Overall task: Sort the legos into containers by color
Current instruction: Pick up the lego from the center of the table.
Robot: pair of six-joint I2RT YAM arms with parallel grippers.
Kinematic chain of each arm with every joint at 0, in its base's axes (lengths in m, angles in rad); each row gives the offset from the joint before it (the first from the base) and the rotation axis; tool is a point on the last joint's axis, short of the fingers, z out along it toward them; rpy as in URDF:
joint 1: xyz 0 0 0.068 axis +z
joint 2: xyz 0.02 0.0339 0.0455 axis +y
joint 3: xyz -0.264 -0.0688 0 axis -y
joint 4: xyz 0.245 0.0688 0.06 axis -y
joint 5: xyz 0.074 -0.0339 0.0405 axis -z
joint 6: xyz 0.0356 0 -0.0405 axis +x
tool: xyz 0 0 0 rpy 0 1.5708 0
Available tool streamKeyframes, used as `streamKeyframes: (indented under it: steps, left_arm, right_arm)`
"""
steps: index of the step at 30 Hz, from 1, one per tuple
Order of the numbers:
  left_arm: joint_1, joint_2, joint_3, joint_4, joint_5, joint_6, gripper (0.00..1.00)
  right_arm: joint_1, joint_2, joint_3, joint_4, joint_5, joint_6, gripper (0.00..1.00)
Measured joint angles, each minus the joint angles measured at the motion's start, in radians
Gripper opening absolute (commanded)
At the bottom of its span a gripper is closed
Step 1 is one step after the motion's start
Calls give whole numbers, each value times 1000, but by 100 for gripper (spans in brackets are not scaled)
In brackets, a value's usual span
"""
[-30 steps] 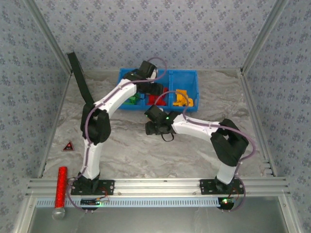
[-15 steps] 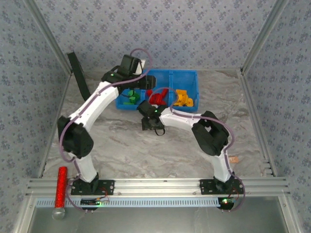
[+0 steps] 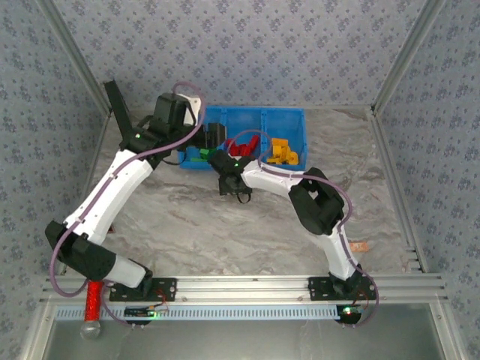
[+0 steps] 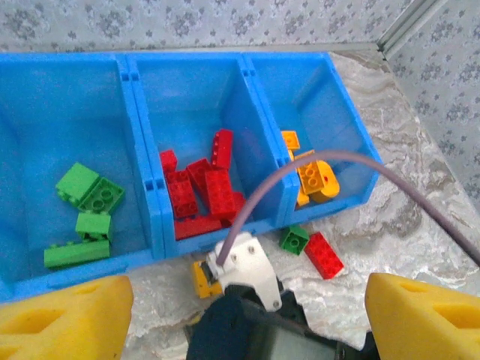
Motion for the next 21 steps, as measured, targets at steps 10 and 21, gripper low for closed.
streamKeyframes:
  steps: [10,21]
  left_arm:
    - [0,-119,-69,-47,5,-5,83]
    - [3,-223,-206,-55,6,-34,84]
  right_arm:
    - [-19,70,83,-32,22,-19,59]
    - [-35,143,186,-80,29,-30,45]
